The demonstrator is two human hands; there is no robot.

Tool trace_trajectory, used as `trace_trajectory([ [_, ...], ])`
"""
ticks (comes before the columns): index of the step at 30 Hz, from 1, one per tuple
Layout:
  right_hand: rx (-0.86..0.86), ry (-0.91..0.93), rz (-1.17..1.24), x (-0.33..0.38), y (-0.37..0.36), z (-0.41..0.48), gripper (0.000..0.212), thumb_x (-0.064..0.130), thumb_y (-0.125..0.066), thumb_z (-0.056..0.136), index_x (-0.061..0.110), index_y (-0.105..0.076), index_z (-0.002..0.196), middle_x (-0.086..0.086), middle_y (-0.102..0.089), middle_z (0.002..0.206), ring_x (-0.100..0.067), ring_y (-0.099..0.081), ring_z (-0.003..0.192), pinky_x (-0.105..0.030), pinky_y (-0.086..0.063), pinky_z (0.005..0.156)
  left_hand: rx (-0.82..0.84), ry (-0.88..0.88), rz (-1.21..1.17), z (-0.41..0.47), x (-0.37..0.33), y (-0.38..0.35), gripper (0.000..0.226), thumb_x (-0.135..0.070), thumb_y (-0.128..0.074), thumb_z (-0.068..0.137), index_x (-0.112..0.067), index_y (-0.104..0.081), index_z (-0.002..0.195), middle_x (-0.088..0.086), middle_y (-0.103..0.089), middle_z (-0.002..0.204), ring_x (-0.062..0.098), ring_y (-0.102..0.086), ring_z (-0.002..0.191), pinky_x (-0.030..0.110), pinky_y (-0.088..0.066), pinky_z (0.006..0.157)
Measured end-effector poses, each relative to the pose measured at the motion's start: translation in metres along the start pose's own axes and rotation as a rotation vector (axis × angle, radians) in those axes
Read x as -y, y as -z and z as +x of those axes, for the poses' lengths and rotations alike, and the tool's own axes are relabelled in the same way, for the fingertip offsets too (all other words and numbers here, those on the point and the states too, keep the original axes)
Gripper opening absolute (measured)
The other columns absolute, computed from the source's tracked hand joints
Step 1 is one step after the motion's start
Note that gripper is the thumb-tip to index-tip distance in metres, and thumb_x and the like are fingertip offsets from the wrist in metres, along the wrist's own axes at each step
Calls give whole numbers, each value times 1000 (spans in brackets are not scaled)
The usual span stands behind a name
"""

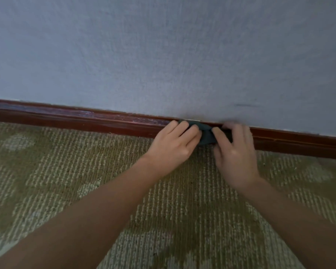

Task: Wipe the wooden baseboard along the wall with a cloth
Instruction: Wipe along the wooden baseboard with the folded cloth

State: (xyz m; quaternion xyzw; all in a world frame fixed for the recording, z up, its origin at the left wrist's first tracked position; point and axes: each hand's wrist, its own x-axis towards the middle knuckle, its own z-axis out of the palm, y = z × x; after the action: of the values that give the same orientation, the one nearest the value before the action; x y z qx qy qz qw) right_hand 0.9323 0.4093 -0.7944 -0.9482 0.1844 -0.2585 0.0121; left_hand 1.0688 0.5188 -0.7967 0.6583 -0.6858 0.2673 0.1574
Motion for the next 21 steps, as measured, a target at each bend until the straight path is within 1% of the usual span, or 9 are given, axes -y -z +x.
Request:
trace_trajectory([
  [3, 21, -16, 7, 6, -2, 1, 33, -9, -71, 65, -8, -65, 98, -24, -60, 96, -37, -54, 86, -39, -43, 67, 8, 29, 16, -2, -2, -3, 22, 0, -51, 85, 2, -71, 92, 14, -68, 87, 26, -59, 72, 34, -42, 64],
  [6, 16, 23, -9, -11, 4, -2, 29, -12, -68, 67, -5, -66, 95, -21, -61, 92, -32, -47, 84, -39, -34, 65, -12, 111, -13, 7, -17, -7, 26, 2, -45, 89, 4, -71, 88, 17, -67, 84, 27, -48, 78, 33, -35, 67],
  [7, 9, 42, -4, -18, 6, -4, 28, -14, -67, 68, -5, -67, 94, -21, -62, 91, -33, -49, 83, -39, -36, 64, -13, 111, -19, 11, -22, -9, 25, 2, -46, 88, 4, -71, 87, 17, -68, 84, 27, -51, 77, 33, -35, 67],
  [9, -14, 78, 26, -26, 8, -7, 21, -14, -60, 73, -6, -67, 92, -21, -62, 87, -36, -56, 77, -40, -46, 62, -3, 74, -25, 16, -27, -11, 21, 2, -50, 87, 4, -71, 86, 16, -68, 82, 26, -59, 69, 33, -40, 64],
  [11, -34, 80, 78, -24, 6, -5, 18, -13, -54, 77, -8, -66, 89, -21, -61, 84, -38, -58, 73, -41, -50, 62, 18, 10, -17, 17, -21, -9, 22, 2, -49, 87, 4, -71, 86, 15, -68, 82, 25, -62, 66, 34, -44, 62],
  [14, -30, 80, 113, -12, 2, 1, 17, -12, -54, 77, -8, -67, 88, -20, -62, 84, -36, -59, 74, -40, -52, 64, 59, -55, -9, 7, -4, -3, 23, 4, -47, 87, 7, -70, 90, 18, -67, 85, 27, -62, 67, 34, -39, 66],
  [17, 14, 151, 103, -6, 0, 7, 25, -4, -45, 80, -7, -67, 90, -19, -63, 86, -34, -59, 74, -38, -51, 66, 112, 2, -35, -4, 3, 2, 31, 7, -38, 92, 11, -68, 93, 23, -66, 88, 30, -59, 70, 35, -35, 66],
  [19, 35, 175, 85, -9, 1, 8, 26, -3, -46, 81, -8, -67, 94, -19, -64, 87, -34, -60, 76, -37, -50, 66, 110, 71, -64, -4, -2, 2, 43, 3, -26, 97, 11, -68, 92, 24, -66, 88, 30, -53, 73, 35, -34, 65],
  [21, 51, 183, 58, -12, 3, 5, 26, -4, -48, 80, -8, -67, 97, -20, -64, 90, -34, -60, 77, -38, -50, 66, 106, 116, -71, -1, -9, 3, 45, 2, -24, 97, 11, -68, 91, 24, -65, 86, 30, -48, 75, 35, -32, 65],
])
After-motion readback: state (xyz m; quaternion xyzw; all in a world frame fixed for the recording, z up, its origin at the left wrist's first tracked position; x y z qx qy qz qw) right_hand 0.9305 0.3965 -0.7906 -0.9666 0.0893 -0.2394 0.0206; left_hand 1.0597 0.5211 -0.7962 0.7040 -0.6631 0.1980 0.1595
